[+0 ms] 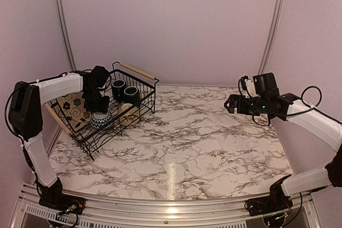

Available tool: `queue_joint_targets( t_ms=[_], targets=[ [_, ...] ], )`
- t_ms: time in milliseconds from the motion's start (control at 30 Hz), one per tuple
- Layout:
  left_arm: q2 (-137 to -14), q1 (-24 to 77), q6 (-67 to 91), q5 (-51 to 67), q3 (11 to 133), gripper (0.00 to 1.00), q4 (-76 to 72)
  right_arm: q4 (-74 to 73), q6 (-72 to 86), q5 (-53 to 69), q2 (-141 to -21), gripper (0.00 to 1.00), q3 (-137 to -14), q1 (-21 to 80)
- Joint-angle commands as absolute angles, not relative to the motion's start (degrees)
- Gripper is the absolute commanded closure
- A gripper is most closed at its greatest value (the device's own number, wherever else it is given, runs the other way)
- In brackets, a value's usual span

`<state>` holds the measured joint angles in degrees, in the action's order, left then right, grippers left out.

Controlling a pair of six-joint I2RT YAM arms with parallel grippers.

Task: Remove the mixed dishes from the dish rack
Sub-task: Grab the bowl from the dish rack.

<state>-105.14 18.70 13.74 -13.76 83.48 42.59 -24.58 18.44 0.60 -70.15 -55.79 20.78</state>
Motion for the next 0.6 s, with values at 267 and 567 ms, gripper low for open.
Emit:
queue_joint_targets(
  t_ms=[267, 567],
  targets=[
    [-97.0, 18.5, 15.6, -14.3, 82.8, 0.6, 41.7, -21.3, 20.2, 3.4, -70.8, 0.01, -54.8, 21.3],
    [-90.9, 18.5, 17.7, -11.0, 82.2, 0.64, 40.0, -20.6, 20.7, 4.1, -70.7, 0.02, -54.4, 21.3]
  ],
)
